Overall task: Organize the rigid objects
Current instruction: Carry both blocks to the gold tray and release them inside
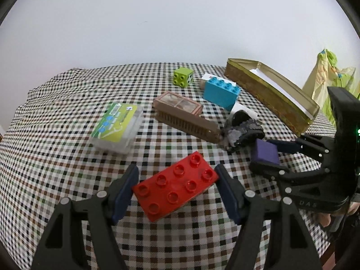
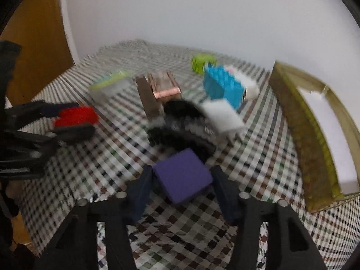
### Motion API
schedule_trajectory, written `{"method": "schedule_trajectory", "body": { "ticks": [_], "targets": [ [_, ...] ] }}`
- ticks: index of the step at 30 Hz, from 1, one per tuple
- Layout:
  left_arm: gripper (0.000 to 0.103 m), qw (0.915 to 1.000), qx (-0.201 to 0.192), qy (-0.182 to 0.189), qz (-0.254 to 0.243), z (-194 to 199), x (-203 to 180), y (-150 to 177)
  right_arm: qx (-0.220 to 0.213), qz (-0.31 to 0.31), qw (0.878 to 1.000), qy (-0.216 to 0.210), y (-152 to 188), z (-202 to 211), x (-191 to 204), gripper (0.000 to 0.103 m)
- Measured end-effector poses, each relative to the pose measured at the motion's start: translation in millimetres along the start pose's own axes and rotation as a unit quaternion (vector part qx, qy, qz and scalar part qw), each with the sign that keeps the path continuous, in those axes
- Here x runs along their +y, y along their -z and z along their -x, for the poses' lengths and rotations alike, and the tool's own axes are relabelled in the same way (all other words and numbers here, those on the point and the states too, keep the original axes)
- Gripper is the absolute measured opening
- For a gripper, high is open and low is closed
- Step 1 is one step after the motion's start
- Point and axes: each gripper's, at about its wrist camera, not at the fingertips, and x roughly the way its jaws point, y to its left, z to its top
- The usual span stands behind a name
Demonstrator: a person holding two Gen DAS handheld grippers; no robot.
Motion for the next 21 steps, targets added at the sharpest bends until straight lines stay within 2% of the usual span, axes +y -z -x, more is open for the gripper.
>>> {"method": "schedule_trajectory", "body": {
  "ticks": [3,5,7,9,11,16,17,20,21],
  "targets": [
    [0.069,1.0,-0.001,-0.004,0.003,1.7,-0.2,-0.2,-0.001,0.005,1.0,0.003,3.2,3.9,2.1,0.054],
    [0.069,1.0,-0.006,-0.004,0.003,4.3,-1.5,-2.2,-0.013,-0.001,1.0,-0.013,6.1,12.8,-0.5,0.054],
    [0.069,0.9999,-0.012,-0.004,0.004,5.8,-2.6,-6.0,-0.033,-0.009,0.999,-0.022,6.5,23.9,-6.7,0.054],
    [0.069,0.9997,-0.022,-0.004,0.008,7.8,-5.5,-11.9,-0.072,-0.022,0.997,-0.034,4.2,45.0,-17.9,0.054],
    [0.069,0.9995,-0.032,-0.004,0.008,8.7,-12.3,-19.8,-0.105,-0.036,0.993,-0.029,0.8,62.8,-30.0,0.054],
    [0.07,0.9985,-0.055,-0.003,0.001,6.5,-38.1,-39.6,-0.17,-0.092,0.98,0.056,-2.6,88.1,-78.4,0.054],
    [0.07,0.9982,-0.059,0.0,-0.004,5.5,-46.5,-44.2,-0.18,-0.102,0.975,0.081,-0.4,92.9,-88.7,0.054],
    [0.07,0.9965,-0.079,0.011,-0.025,2.1,-74.7,-57.4,-0.199,-0.109,0.955,0.191,4.7,100.0,-120.9,0.054],
    [0.07,0.9961,-0.083,0.014,-0.029,1.8,-81.3,-59.9,-0.202,-0.113,0.949,0.213,7.1,99.9,-132.6,0.054]
  ]
}}
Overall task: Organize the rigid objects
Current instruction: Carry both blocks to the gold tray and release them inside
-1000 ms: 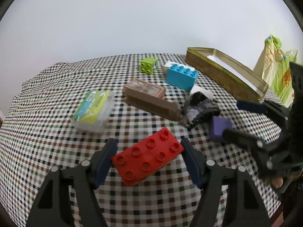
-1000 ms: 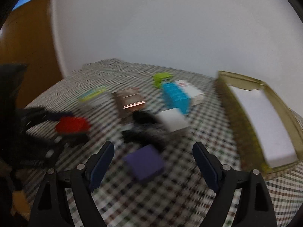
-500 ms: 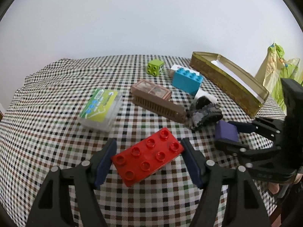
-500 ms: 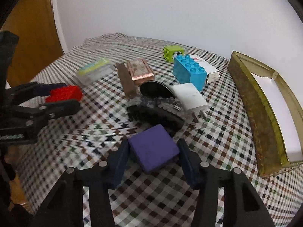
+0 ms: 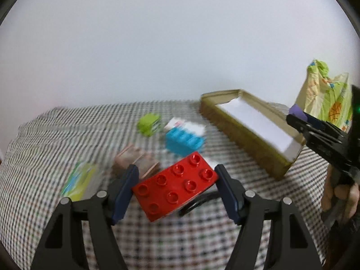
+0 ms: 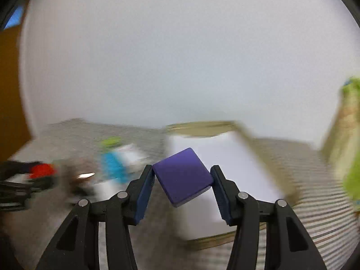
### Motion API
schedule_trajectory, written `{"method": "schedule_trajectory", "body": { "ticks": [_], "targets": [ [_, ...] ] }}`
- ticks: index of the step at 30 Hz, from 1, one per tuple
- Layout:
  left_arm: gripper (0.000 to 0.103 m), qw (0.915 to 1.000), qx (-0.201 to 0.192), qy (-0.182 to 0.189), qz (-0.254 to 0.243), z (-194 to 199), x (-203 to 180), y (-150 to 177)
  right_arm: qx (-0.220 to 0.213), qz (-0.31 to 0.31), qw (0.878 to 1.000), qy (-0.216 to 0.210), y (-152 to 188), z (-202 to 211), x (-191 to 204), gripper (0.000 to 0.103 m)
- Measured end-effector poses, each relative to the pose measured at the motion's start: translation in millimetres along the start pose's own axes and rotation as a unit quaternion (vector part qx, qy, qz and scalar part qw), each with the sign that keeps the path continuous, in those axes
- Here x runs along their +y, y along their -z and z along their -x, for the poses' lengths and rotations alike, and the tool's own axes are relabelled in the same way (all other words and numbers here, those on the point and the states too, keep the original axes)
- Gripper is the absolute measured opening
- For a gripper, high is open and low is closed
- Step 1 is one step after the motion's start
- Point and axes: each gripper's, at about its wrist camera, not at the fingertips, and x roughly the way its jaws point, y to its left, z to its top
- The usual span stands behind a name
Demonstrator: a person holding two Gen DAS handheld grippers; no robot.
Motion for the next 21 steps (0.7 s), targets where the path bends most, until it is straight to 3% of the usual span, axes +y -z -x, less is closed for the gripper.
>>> {"method": "schedule_trajectory", "body": {
  "ticks": [6,15,21],
  "targets": [
    [0.07,0.9984,-0.023,0.043,-0.03,-19.3,-60.6,-25.9,-0.013,-0.029,0.998,0.062,5.8,-19.3,-55.8,0.054],
    [0.07,0.9949,-0.017,0.086,-0.051,-67.8,-146.3,-52.7,0.011,-0.059,0.996,0.071,8.7,-33.6,-102.5,0.054],
    [0.07,0.9957,0.015,0.083,-0.038,-102.2,-163.3,-51.6,0.042,-0.079,0.994,0.068,12.5,-43.4,-105.0,0.054]
  ]
}}
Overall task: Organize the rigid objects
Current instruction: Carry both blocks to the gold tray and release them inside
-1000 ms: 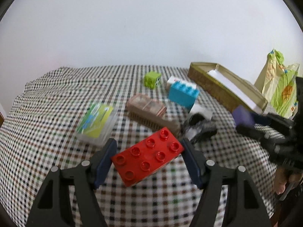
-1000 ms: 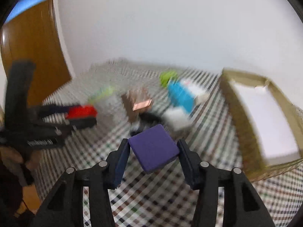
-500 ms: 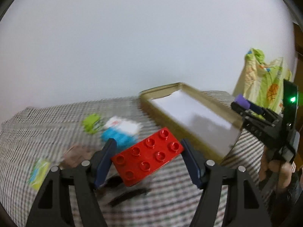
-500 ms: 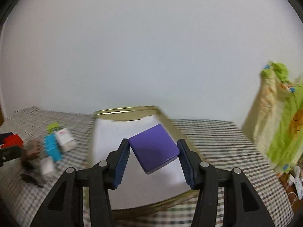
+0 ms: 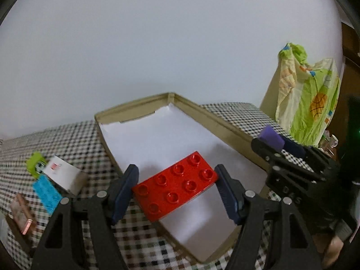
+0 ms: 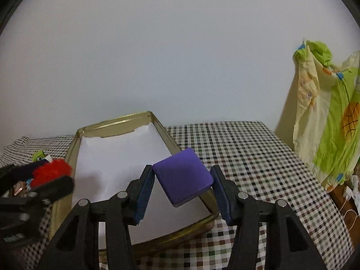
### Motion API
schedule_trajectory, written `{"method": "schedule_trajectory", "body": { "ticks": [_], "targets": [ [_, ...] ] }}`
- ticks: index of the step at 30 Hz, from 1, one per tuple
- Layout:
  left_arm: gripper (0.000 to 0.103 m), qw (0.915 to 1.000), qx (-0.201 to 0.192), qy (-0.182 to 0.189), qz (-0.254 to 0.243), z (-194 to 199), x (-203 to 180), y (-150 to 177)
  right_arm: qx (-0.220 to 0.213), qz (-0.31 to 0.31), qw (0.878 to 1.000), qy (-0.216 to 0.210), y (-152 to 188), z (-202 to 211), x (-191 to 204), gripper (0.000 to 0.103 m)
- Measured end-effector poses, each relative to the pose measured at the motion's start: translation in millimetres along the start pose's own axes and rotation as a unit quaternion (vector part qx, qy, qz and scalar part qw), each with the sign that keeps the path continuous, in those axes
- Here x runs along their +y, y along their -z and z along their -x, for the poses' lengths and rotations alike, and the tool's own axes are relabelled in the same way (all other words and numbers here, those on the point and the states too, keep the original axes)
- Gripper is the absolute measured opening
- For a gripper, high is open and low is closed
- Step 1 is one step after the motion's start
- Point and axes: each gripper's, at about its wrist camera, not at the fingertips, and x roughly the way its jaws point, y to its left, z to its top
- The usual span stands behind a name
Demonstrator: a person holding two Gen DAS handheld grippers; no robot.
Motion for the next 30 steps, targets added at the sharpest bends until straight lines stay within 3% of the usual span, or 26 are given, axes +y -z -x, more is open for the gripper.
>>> {"method": "schedule_trajectory", "body": {
  "ticks": [9,22,23,27,28,30],
  "targets": [
    [0.069,0.9999,0.0,-0.009,-0.011,-10.4,-2.3,4.7,0.024,-0.011,1.0,-0.004,6.3,-9.3,3.7,0.054],
    [0.071,0.9997,-0.011,0.023,-0.003,-16.9,0.1,8.4,0.032,-0.035,0.998,-0.03,8.3,-9.3,2.7,0.055],
    [0.072,0.9997,-0.013,0.022,-0.001,-15.8,0.4,8.6,0.031,-0.039,0.998,-0.032,8.1,-9.0,1.8,0.055],
    [0.102,0.9993,-0.038,0.006,-0.002,-4.1,-1.6,11.9,0.009,-0.068,0.997,-0.026,8.4,-1.0,-7.7,0.07],
    [0.102,0.9989,-0.047,-0.005,-0.004,0.4,-1.9,12.8,0.003,-0.076,0.997,-0.023,7.2,2.1,-11.0,0.077],
    [0.102,0.9985,-0.052,-0.015,-0.007,5.7,-0.3,12.9,-0.016,-0.1,0.995,-0.018,5.6,9.9,-20.2,0.079]
  ]
}}
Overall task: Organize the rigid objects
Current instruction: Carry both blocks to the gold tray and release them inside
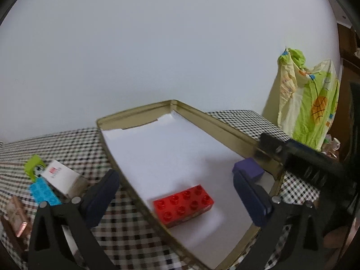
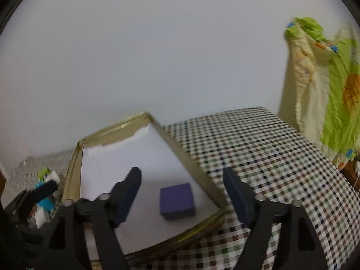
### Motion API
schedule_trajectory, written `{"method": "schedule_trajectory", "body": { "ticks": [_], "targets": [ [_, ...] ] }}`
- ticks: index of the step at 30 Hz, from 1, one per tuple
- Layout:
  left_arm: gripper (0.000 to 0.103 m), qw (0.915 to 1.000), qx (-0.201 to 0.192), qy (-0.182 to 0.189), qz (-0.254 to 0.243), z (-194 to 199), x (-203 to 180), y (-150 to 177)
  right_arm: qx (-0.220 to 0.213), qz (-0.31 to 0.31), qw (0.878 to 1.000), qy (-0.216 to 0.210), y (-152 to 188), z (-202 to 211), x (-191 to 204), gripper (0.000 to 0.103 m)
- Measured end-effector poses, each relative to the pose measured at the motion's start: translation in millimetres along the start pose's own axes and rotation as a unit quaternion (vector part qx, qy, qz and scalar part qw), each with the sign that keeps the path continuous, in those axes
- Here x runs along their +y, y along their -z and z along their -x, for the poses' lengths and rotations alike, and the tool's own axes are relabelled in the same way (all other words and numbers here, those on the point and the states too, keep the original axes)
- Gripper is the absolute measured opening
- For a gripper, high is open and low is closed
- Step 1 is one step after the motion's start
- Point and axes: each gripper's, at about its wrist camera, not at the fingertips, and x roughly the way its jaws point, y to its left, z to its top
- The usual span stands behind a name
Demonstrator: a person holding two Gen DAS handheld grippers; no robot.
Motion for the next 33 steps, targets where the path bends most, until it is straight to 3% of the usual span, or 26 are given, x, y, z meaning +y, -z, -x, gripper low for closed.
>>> {"method": "schedule_trajectory", "body": {
  "ticks": [5,11,15,27,33],
  "targets": [
    [0.102,0.9979,-0.032,-0.055,0.012,19.6,19.7,0.5,-0.034,-0.072,0.997,0.026,-6.5,14.2,-28.6,0.08],
    [0.102,0.9948,-0.04,-0.094,0.004,35.7,42.1,12.3,-0.022,-0.114,0.993,0.032,-5.6,9.9,-43.4,0.08],
    [0.102,0.9948,-0.03,-0.097,0.012,38.2,50.5,17.9,-0.022,-0.099,0.994,0.039,-3.0,12.4,-40.1,0.08],
    [0.102,0.9938,-0.035,-0.104,0.019,49.6,57.3,25.0,-0.076,-0.084,0.988,0.102,4.1,41.4,-24.3,0.08],
    [0.102,0.9932,-0.029,-0.111,0.022,51.7,61.3,27.0,-0.084,-0.085,0.988,0.097,11.4,50.5,-11.9,0.08]
  ]
}}
